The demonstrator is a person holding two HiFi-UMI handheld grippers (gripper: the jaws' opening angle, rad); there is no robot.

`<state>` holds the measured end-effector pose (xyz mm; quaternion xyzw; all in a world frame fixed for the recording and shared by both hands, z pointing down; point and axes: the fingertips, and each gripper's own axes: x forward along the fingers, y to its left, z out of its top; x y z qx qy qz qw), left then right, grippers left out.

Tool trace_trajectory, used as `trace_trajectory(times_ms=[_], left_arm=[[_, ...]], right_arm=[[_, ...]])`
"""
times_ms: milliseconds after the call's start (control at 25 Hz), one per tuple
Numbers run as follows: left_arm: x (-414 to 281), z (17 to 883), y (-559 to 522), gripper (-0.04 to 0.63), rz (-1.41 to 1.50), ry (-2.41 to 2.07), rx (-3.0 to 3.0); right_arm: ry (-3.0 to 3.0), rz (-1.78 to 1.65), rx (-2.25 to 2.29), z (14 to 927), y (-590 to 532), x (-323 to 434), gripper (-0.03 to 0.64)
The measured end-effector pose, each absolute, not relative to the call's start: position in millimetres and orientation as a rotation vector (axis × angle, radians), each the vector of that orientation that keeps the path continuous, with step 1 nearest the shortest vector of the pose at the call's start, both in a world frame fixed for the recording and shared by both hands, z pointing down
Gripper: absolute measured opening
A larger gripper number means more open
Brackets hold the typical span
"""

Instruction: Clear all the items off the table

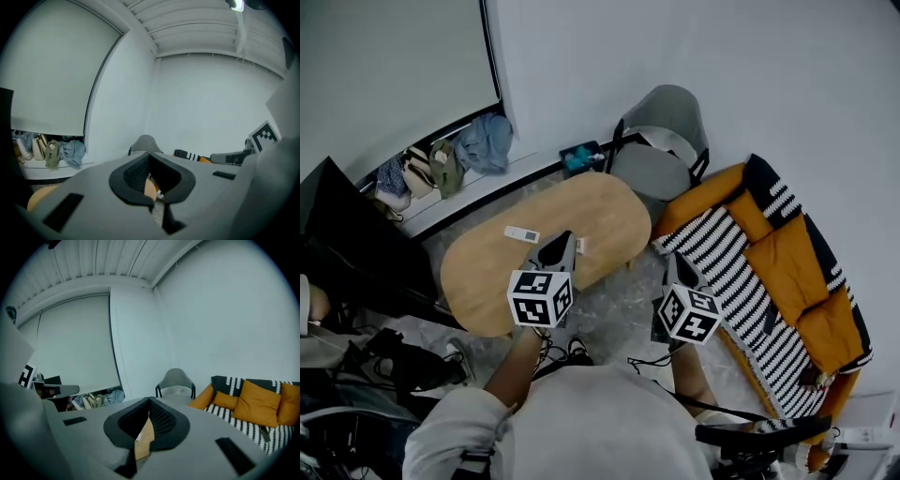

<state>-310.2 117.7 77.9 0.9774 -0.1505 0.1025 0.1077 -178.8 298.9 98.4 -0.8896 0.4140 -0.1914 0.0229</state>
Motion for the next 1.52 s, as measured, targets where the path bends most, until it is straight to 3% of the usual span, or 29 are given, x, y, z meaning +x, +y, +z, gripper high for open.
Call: trace_trajectory(times_ms=[800,1520], left_arm=[[-252,132,28,0.009,0.377,-0.532,2.731],[-162,125,-30,0.009,0.325,-1.081,2.54]], right_arm=[[1.311,-0.679,-2.796,113,219,-100,0.025],[1.912,-0.774,-2.501,134,69,60,0.025]])
